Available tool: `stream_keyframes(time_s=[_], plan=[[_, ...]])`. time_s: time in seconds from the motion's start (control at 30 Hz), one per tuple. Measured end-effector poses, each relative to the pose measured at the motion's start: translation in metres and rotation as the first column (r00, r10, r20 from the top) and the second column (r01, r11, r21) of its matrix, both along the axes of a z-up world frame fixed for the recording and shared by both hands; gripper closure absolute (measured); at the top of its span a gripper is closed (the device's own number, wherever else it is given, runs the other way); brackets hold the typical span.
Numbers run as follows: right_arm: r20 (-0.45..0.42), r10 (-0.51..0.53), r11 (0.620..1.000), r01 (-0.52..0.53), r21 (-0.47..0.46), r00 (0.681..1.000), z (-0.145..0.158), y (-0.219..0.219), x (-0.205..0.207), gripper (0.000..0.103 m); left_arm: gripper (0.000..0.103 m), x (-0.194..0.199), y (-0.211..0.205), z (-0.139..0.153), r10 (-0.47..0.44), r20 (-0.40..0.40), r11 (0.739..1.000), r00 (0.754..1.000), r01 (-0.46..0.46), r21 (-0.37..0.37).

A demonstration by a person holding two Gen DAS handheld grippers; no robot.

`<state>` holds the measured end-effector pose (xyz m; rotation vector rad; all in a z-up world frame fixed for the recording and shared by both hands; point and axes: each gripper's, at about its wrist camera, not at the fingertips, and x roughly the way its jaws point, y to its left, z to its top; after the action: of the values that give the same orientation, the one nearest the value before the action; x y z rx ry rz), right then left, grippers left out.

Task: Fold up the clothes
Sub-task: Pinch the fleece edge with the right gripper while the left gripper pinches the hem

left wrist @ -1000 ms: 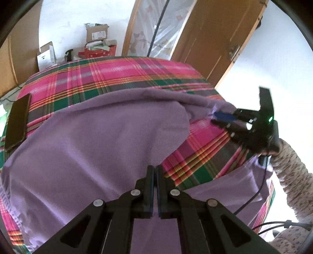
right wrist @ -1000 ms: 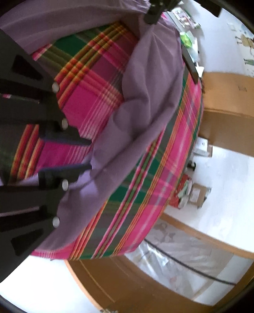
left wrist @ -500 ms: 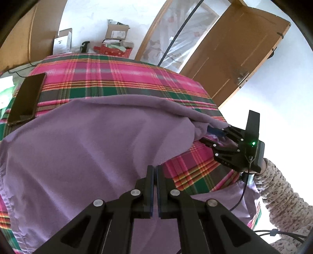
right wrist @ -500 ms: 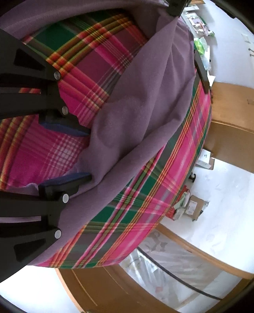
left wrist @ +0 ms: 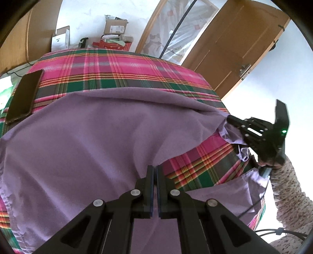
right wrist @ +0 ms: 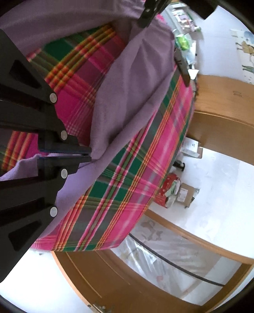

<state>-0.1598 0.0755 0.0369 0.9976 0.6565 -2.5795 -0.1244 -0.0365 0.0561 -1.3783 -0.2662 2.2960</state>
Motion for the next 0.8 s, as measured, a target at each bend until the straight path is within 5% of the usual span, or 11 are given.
stream_keyframes(time_s=[0.33,0.43,0.53,0.8], plan=[[0.079,-0.018,0.999,0.021,-0.031,0.997,-0.012,0.022,0.019,0.102,0.1,0.002,0.007,-0.008,-0.027,0.02,0.999,0.999,0.028,-0.044],[0.095,-0.026,0.998,0.031,-0.053,0.995,-0.02,0.023,0.016,0.096,0.1,0.003,0.003,-0.005,-0.01,0.019,0.999,1.0,0.011,-0.033],[0.09,0.002,0.998,0.004,-0.066,0.996,-0.024,0.015,0.014,0.072,0.1,0.004,0.002,-0.005,-0.002,0.019,1.0,1.0,0.002,-0.028],[0.098,-0.006,1.0,0.007,-0.013,0.995,-0.045,-0.008,-0.008,0.069,0.1,0.001,0.002,-0.007,0.008,0.027,1.0,1.0,-0.007,-0.024]])
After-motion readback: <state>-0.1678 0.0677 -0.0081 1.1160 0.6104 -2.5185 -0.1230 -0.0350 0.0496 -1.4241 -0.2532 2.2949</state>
